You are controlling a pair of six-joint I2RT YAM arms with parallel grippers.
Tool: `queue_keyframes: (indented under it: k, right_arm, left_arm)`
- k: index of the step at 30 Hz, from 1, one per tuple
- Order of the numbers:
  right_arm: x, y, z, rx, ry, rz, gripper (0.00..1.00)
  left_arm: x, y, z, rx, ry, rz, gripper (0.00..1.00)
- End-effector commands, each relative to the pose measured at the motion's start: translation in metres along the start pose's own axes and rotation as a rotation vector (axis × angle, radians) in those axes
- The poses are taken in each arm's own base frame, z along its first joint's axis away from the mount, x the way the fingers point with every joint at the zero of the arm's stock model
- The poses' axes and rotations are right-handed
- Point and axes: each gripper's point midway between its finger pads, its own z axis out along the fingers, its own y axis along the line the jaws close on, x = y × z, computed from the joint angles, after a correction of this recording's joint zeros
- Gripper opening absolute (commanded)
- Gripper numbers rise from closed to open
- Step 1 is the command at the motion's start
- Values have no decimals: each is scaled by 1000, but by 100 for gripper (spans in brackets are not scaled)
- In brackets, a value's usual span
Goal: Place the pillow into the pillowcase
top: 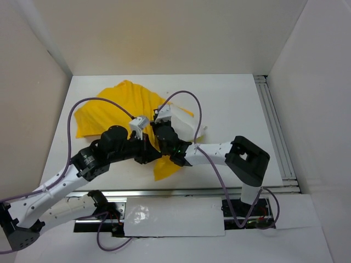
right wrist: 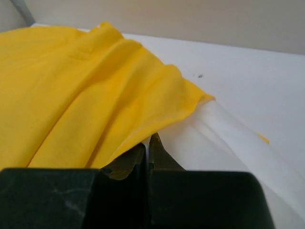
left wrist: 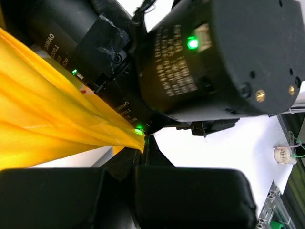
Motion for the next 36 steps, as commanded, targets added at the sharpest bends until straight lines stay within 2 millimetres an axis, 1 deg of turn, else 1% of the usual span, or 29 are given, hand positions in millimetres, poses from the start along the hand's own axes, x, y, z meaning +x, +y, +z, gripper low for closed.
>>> queue_keyframes:
  k: [1,2,3,4,5,6,7,8,9,10,12,13,17,18,21,22,23,24,26,27,28,29,30,31,32,33,34,35,36]
  right_arm:
    - [3,0,-5,10,90,63,0]
    - [13,-2,-11,-32,129,57,7]
    - [-4,1,-22,-98,130,98,16]
    - [3,10,-31,-196,187,126,45]
    - [11,5,-39,-235,222,123,66]
    - [-4,5,-49,-274,216,155,76]
    - [2,1,-56,-295,262,143,79]
    - [0,-3,-59,-293,270,136,87]
    - [3,-12,-63,-276,295,136,89]
    - [-6,-21,-65,-263,293,148,89]
    - [4,-40,-71,-222,349,134,90]
    - [7,-51,-76,-204,370,129,90]
    - [27,-86,-81,-120,453,103,91]
    - [37,-92,-84,-97,481,111,91]
    - [36,-111,-89,-60,494,144,91]
    - [38,-124,-88,-23,500,158,91]
    - [40,-131,-89,-10,508,170,91]
    - [32,-137,-88,5,487,197,91]
    - [31,-155,-84,51,486,241,93]
    - [30,-160,-83,60,490,260,93]
    - [32,-174,-81,104,500,284,94]
    - [29,-179,-78,117,499,302,95]
    - [32,-184,-79,121,515,308,95]
    - [32,-188,-77,130,516,326,95]
    - [31,-199,-74,157,513,339,97]
    - [29,-202,-70,160,501,364,100]
    - [32,-202,-70,149,518,374,100]
    - [29,-209,-65,158,504,391,100]
    - [35,-212,-64,165,517,404,100]
  left_arm:
    - [-5,-72,-13,311,29,-10,0]
    - [-6,-68,-14,278,28,-8,1]
    - [-8,-64,-12,247,27,-15,1]
    - [-14,-64,-15,230,9,1,4]
    - [-15,-57,-11,190,13,-8,11]
    - [-13,-53,-5,171,23,-2,17]
    - [-13,-52,-4,162,35,-6,26]
    - [-15,-51,-2,149,34,9,36]
    - [-13,-44,2,119,45,14,67]
    - [-12,-45,5,107,54,16,81]
    - [-16,-40,14,48,56,32,100]
    - [-12,-40,16,30,77,49,100]
    - [-27,-42,27,-16,80,90,100]
    - [-30,-39,30,-46,80,89,100]
    - [-45,-16,45,-148,83,71,100]
    - [-49,-8,49,-182,82,61,100]
    - [-56,13,60,-242,84,46,100]
    - [-69,20,62,-278,64,36,100]
    - [-83,52,67,-421,50,29,100]
    - [-86,82,79,-507,73,13,100]
    - [-105,91,81,-538,54,37,100]
    - [-106,102,86,-552,94,40,100]
    - [-117,124,87,-596,100,29,100]
    - [-126,142,102,-638,121,47,100]
    - [-130,155,106,-679,136,58,100]
    - [-131,171,107,-723,166,63,100]
    - [-135,181,124,-736,195,92,100]
    - [-138,191,128,-748,211,98,100]
    - [-142,200,131,-767,219,106,100]
